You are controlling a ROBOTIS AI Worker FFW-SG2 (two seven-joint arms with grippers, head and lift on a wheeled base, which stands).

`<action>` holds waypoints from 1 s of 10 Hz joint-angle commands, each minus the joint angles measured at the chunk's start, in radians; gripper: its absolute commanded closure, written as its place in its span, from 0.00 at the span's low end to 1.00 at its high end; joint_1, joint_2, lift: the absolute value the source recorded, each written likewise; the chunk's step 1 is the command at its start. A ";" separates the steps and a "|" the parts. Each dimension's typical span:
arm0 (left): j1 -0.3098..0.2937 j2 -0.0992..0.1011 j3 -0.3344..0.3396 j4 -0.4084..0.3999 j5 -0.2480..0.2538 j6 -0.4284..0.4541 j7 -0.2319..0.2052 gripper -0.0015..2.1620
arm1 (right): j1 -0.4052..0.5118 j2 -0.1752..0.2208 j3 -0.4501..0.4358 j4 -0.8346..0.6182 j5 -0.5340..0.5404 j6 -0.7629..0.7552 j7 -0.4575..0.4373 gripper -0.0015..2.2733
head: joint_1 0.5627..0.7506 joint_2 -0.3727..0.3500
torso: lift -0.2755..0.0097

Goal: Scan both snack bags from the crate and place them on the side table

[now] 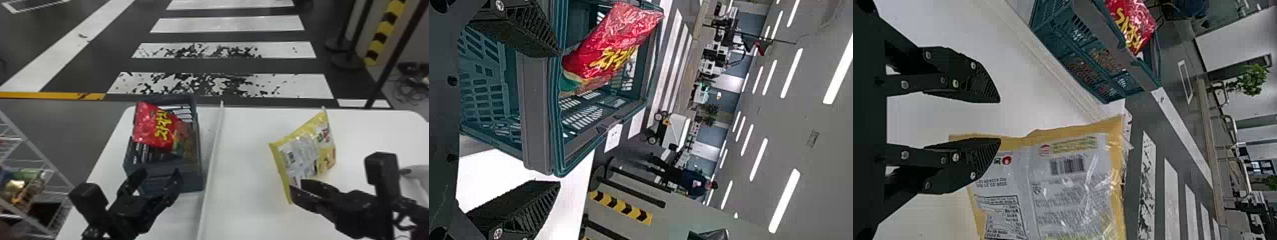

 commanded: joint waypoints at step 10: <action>0.001 -0.013 -0.006 0.002 -0.002 0.001 -0.002 0.04 | -0.109 0.078 -0.041 0.147 -0.364 -0.003 -0.223 0.03 | 0.70 0.67 | 0.63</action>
